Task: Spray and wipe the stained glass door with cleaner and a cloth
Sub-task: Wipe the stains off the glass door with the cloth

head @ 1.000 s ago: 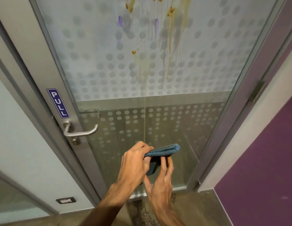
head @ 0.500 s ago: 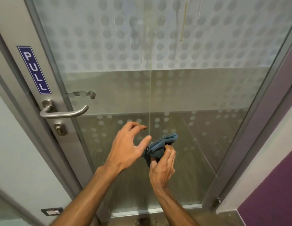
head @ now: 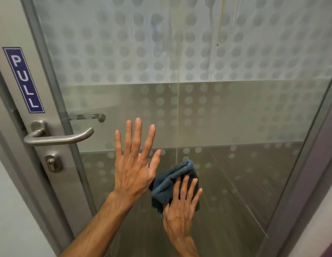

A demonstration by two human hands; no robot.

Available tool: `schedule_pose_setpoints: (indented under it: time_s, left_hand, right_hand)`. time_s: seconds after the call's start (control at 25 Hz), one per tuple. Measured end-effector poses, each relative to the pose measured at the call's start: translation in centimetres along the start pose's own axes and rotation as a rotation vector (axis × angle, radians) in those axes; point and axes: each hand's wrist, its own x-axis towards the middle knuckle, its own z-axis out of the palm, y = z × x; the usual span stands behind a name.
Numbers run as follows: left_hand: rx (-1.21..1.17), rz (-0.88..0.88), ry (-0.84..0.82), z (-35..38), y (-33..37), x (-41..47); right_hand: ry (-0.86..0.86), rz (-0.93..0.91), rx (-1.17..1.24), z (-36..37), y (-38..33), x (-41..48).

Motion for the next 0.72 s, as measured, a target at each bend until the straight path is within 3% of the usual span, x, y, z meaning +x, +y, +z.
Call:
schedule_pose_setpoints:
  time_s: [0.36,0.72]
  left_hand:
    - [0.048,-0.051,0.067,1.0,-2.8,2.6]
    - [0.050,-0.073,0.102,-1.9,-4.0,8.8]
  right_hand:
    - [0.183,-0.133,0.015,-2.9,-2.4,7.8]
    - [0.391,-0.239,0.042,-11.2,-6.1,20.1]
